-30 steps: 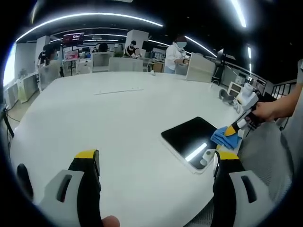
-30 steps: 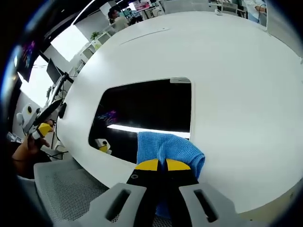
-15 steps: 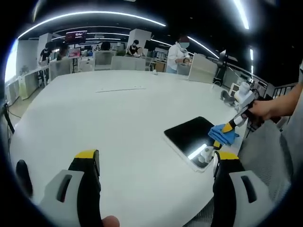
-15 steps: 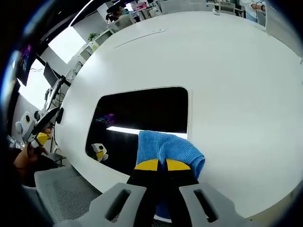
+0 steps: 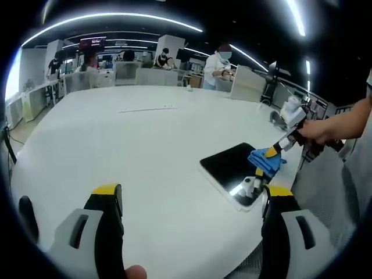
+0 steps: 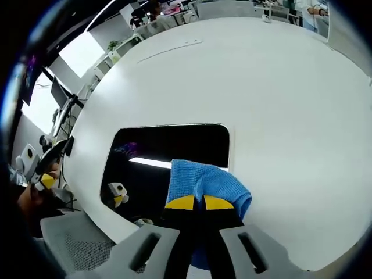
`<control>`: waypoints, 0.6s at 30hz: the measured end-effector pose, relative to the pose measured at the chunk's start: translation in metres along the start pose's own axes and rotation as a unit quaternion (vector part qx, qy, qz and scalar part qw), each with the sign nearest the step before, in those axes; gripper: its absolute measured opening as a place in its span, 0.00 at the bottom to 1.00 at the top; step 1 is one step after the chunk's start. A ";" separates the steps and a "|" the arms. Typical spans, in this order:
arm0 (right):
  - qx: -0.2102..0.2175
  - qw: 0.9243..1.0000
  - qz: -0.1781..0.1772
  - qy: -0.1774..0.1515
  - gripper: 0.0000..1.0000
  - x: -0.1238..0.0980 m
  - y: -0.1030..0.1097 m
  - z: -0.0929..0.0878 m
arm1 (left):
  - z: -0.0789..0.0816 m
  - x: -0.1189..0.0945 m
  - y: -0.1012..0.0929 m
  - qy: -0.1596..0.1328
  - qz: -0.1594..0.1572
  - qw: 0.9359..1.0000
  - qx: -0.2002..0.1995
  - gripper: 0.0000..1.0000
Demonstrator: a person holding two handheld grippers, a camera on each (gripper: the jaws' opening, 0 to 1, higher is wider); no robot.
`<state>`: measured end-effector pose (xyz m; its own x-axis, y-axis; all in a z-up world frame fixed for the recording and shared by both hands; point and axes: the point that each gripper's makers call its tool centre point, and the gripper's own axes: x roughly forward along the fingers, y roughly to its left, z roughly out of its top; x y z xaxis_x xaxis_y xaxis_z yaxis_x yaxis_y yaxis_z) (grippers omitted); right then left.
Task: Wipe the mirror surface with the cleaning cloth until all visible marks leave the cleaned area.
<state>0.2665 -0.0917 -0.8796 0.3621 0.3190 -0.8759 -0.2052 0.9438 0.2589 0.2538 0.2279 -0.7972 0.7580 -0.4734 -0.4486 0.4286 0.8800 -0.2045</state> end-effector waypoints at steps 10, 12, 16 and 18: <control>-0.015 1.000 -0.010 0.001 0.00 0.010 -0.006 0.025 | 0.003 -0.005 0.006 -0.004 0.004 1.000 -0.001 0.99; -0.014 1.000 -0.012 0.001 0.00 0.013 -0.007 0.030 | 0.004 -0.005 0.006 -0.007 0.006 1.000 -0.006 0.99; -0.038 0.999 -0.025 -0.002 0.00 0.016 -0.009 0.039 | 0.006 -0.006 -0.003 -0.006 0.000 1.000 -0.001 0.99; -0.037 0.999 -0.028 -0.006 0.00 0.018 -0.011 0.045 | 0.008 -0.006 -0.009 -0.006 -0.003 1.000 0.005 0.99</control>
<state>0.3166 -0.0921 -0.8800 0.3858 0.2666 -0.8832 -0.2512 0.9515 0.1775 0.2494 0.2226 -0.7859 0.7612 -0.4785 -0.4376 0.4374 0.8771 -0.1984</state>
